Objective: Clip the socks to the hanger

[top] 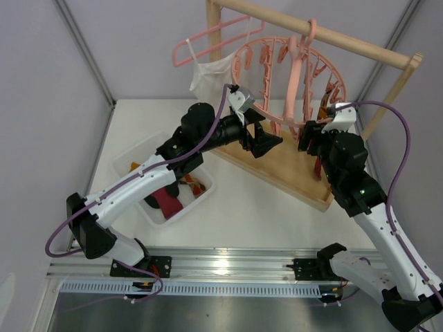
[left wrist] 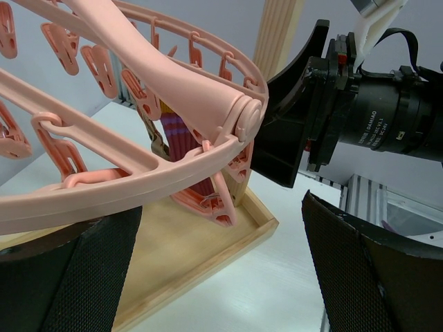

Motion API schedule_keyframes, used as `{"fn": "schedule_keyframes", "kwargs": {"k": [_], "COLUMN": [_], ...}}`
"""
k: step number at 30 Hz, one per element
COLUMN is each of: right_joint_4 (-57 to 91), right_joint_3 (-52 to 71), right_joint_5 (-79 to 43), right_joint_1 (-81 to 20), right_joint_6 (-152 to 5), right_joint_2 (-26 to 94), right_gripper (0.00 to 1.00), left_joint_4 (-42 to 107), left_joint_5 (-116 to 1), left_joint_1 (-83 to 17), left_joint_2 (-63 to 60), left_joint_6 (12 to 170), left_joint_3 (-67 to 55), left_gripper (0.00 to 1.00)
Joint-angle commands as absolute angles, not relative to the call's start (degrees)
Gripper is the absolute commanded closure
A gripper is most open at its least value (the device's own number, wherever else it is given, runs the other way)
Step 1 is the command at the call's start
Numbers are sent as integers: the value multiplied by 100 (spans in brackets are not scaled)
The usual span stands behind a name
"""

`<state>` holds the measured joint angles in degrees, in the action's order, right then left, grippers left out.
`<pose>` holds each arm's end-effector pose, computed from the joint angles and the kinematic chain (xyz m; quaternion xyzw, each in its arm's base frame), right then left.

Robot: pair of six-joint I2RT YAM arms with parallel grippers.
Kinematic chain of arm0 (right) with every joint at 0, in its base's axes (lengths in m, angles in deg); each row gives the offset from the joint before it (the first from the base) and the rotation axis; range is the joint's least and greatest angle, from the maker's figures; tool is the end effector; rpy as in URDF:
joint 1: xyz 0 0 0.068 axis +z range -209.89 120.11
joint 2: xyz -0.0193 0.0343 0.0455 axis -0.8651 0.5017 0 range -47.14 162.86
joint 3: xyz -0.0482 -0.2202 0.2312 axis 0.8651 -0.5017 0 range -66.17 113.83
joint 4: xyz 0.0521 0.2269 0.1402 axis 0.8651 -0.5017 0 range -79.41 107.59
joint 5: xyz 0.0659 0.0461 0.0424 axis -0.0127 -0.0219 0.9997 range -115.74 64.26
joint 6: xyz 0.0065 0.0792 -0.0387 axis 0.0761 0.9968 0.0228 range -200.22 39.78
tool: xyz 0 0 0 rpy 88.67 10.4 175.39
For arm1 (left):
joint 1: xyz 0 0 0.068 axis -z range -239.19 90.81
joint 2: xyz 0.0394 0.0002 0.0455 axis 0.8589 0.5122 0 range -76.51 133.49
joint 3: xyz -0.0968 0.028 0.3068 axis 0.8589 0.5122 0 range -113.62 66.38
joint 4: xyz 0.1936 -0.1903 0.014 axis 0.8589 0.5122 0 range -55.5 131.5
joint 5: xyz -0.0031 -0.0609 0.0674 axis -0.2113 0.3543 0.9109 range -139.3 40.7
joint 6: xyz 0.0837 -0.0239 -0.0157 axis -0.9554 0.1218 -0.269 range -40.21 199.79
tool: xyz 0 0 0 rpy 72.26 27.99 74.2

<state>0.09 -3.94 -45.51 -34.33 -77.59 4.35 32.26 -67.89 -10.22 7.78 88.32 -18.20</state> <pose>0.2015 0.0669 0.4496 -0.0346 0.7444 0.0349 0.6660 0.2390 -0.3127 0.4953 0.3453 0.5999 -0.4408 0.5714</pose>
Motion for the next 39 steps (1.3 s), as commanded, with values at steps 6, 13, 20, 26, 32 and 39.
{"fn": "schedule_keyframes", "kwargs": {"k": [6, 13, 20, 26, 32, 39], "right_joint_4": [871, 854, 749, 397, 90, -227], "right_joint_3": [-456, -421, -404, -290, -202, -78], "right_joint_5": [-4876, -5078, -5219, -5193, -4982, -4376], "right_joint_1": [-3422, -3422, -3422, -3440, -3475, -3835], "right_joint_6": [-7838, -7864, -7759, -7565, -7328, -6889], "right_joint_2": [375, 358, 323, 287, 252, 305], "right_gripper": [38, 45, 56, 72, 90, 100], "left_joint_4": [3046, 3046, 3011, 3063, 3168, 3282], "left_joint_5": [-6855, -6838, -6715, -6530, -6258, -6161], "left_joint_1": [-935, -935, -935, -944, -962, -1234], "left_joint_2": [593, 610, 558, 558, 619, 725], "left_joint_6": [8805, 8805, 8779, 8708, 8655, 8919], "left_joint_3": [-2063, -2028, -1923, -1861, -1843, -1914], "left_gripper": [1, 0, 1, 1, 1, 1]}}
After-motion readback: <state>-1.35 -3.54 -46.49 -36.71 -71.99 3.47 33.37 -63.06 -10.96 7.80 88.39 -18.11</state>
